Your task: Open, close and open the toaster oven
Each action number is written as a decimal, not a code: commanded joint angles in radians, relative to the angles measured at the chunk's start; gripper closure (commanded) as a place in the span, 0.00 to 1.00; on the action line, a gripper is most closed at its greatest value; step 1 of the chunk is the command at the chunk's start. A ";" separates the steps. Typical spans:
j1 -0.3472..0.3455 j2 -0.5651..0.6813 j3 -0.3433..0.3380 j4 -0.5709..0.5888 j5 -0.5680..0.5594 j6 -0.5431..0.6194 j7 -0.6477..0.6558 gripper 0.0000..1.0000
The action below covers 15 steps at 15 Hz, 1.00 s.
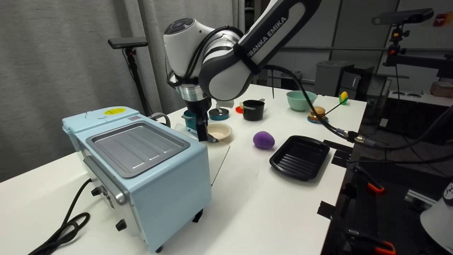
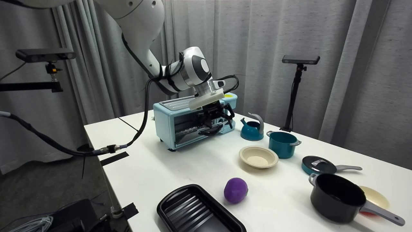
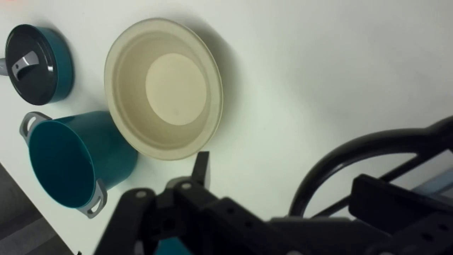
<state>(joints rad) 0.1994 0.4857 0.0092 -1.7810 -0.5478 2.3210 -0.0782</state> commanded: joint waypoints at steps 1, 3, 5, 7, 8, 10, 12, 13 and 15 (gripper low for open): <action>-0.001 0.065 -0.008 0.059 -0.009 -0.028 -0.025 0.00; 0.023 0.082 -0.008 0.056 -0.018 -0.033 0.006 0.00; 0.031 0.095 -0.007 0.060 -0.035 -0.039 0.017 0.00; 0.030 0.108 -0.004 0.071 -0.053 -0.047 0.015 0.00; 0.019 0.115 -0.005 0.088 -0.056 -0.054 -0.003 0.00; 0.015 0.126 -0.004 0.101 -0.059 -0.063 -0.011 0.00; 0.011 0.144 -0.005 0.119 -0.060 -0.076 -0.020 0.00; 0.008 0.154 -0.005 0.127 -0.057 -0.083 -0.025 0.00; 0.031 0.175 0.001 0.122 -0.061 -0.094 0.010 0.00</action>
<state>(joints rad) 0.2005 0.5911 -0.0078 -1.7142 -0.6093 2.2425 -0.0964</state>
